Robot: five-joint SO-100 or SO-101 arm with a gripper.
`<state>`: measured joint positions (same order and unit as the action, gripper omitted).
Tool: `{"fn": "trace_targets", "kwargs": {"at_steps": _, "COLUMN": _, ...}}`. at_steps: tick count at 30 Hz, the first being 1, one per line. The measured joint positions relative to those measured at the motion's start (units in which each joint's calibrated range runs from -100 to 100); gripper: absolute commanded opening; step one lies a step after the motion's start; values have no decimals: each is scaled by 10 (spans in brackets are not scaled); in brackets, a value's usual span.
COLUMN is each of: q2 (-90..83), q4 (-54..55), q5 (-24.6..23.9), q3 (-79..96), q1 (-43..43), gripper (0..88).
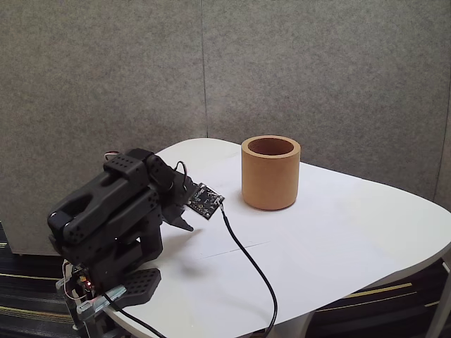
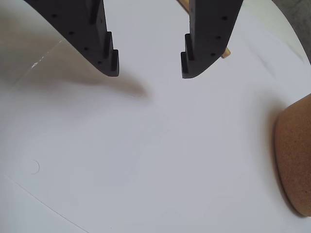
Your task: Grab the pen and put it in the pen holder.
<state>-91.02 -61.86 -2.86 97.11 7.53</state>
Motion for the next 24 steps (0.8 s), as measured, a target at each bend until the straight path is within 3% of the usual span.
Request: {"fn": "trace_targets", "kwargs": {"at_steps": 24, "q2": 0, "q4": 0, "q5": 0, "q3": 0, "q1": -3, "gripper": 175}}
